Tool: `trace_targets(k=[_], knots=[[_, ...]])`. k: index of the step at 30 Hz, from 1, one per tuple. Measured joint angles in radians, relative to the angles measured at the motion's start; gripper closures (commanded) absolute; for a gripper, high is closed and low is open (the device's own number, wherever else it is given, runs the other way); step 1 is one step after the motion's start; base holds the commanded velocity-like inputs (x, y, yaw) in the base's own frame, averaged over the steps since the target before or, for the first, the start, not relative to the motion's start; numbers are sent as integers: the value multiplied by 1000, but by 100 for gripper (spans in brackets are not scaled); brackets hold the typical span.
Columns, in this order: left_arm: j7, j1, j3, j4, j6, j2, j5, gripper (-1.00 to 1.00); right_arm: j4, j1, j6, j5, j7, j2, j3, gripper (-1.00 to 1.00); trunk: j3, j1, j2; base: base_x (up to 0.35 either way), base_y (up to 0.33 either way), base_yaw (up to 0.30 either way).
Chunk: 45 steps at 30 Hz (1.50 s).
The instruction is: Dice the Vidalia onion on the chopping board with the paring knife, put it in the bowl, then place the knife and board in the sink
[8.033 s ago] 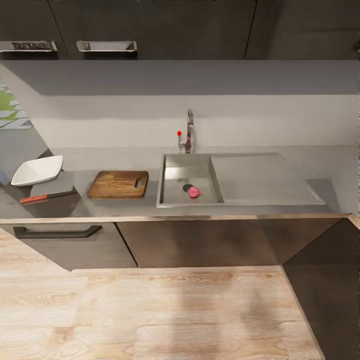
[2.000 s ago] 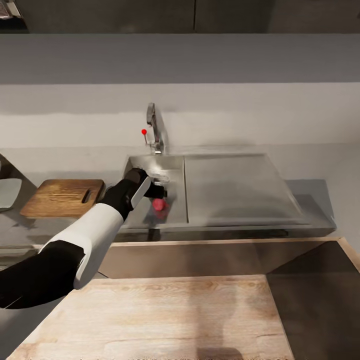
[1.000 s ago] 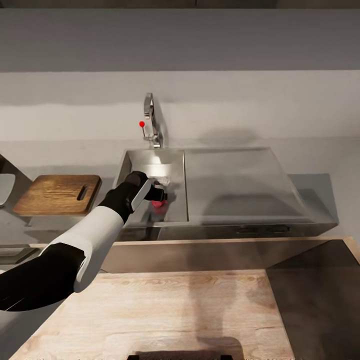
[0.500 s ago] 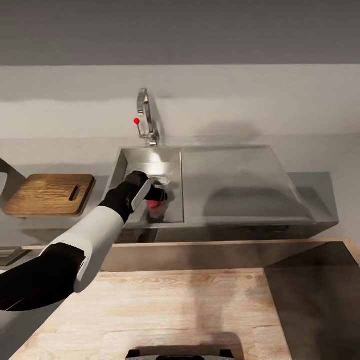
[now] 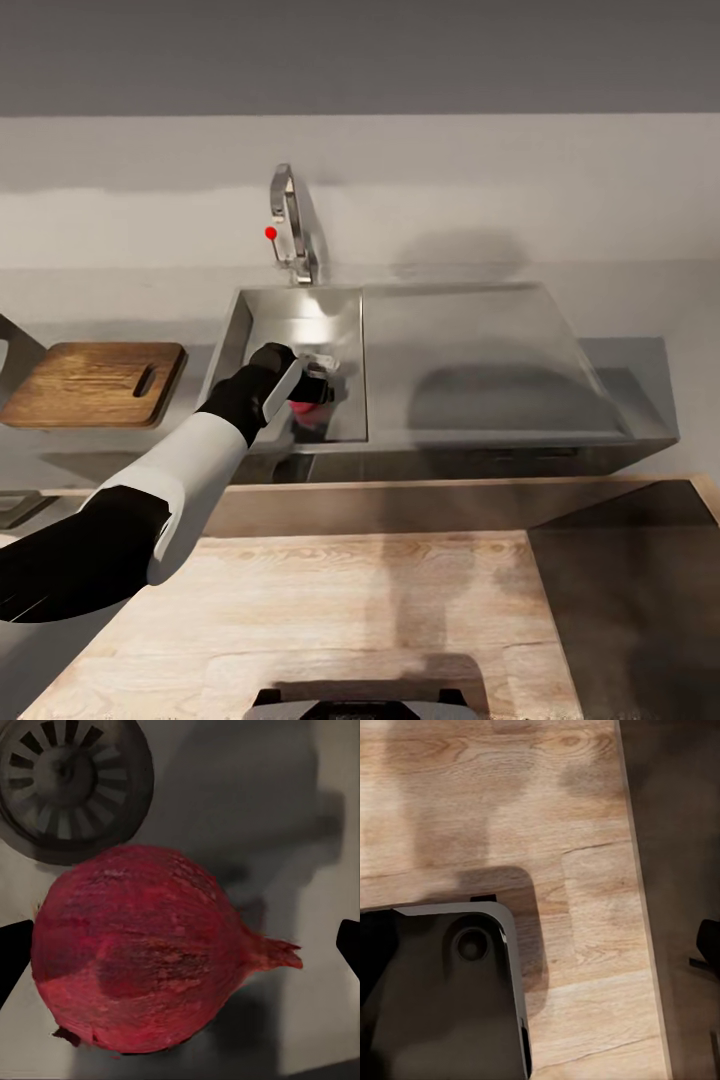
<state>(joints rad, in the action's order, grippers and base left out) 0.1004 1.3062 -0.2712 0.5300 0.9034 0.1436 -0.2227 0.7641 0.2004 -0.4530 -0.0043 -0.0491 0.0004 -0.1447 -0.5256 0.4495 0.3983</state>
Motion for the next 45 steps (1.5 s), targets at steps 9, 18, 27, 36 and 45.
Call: trace_targets(k=[9, 18, 27, 36, 45], knots=[[0, 0, 0, 3, 0, -1, 1, -100, 0, 0, 0, 0, 0, 0, 0, -100, -9, 0, 0, 0, 0, 0], [1, -1, 0, 3, 0, -2, -4, 100, 0, 0, 0, 0, 0, 0, 0, -100, -9, 0, 0, 0, 0, 0], [1, -1, 0, 2, 0, -1, -4, 100, 0, 0, 0, 1, 0, 0, 0, -100, -9, 0, 0, 0, 0, 0], [0, -7, 2, 9, 0, -1, 0, 100, 0, 0, 0, 1, 0, 0, 0, -100, -9, 0, 0, 0, 0, 0], [0, -8, 1, 110, 81, -1, 2, 100, 0, 0, -1, 1, 1, 0, 0, -100, -5, 0, 0, 0, 0, 0]])
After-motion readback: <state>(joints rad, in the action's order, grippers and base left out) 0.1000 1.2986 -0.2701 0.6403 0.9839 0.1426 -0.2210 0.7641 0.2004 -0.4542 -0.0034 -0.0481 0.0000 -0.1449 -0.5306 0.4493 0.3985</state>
